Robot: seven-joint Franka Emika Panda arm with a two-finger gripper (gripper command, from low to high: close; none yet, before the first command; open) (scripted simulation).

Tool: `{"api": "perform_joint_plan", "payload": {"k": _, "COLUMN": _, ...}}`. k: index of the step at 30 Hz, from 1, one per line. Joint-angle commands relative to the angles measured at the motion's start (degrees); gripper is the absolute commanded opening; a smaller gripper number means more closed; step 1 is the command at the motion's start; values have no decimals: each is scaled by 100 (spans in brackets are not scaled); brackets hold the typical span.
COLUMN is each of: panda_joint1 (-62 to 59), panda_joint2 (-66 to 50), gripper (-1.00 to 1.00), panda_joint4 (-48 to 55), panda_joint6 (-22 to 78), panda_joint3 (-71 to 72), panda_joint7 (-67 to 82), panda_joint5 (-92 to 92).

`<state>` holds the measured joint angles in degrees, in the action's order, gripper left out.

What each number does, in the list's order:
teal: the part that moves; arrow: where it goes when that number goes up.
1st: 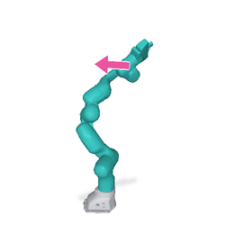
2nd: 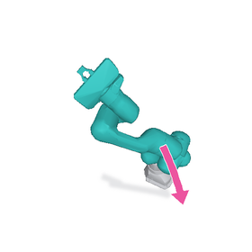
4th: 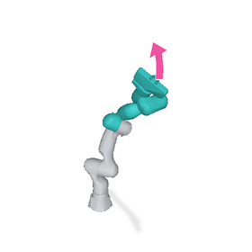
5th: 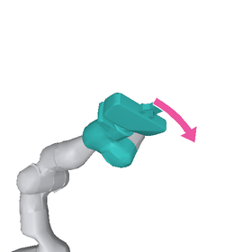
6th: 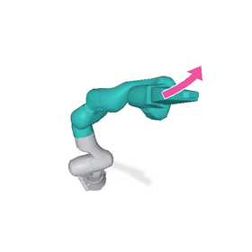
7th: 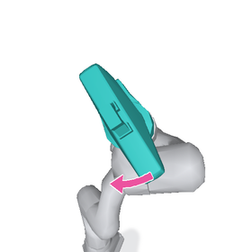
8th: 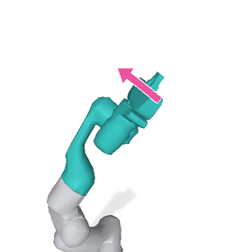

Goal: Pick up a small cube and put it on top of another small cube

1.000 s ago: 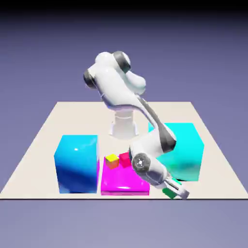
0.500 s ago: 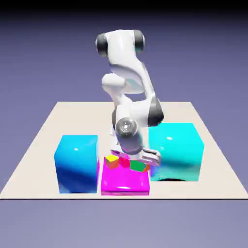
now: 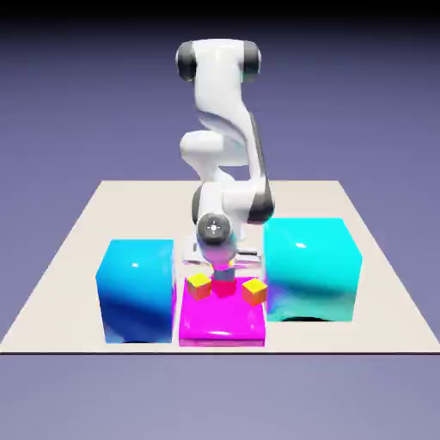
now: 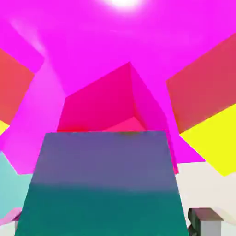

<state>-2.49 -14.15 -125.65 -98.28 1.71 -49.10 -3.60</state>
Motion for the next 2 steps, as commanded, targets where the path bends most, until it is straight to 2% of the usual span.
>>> {"api": "perform_joint_plan", "payload": {"k": 1, "panda_joint1": -6, "panda_joint2": 40, "gripper": 100, "panda_joint4": 208, "panda_joint6": 248, "panda_joint3": -5, "panda_joint7": -7, "panda_joint5": 8}}
{"api": "perform_joint_plan", "payload": {"k": 2, "panda_joint1": -13, "panda_joint2": 78, "gripper": 100, "panda_joint4": 405, "panda_joint6": 483, "panda_joint3": -9, "panda_joint7": -14, "panda_joint5": 15}}
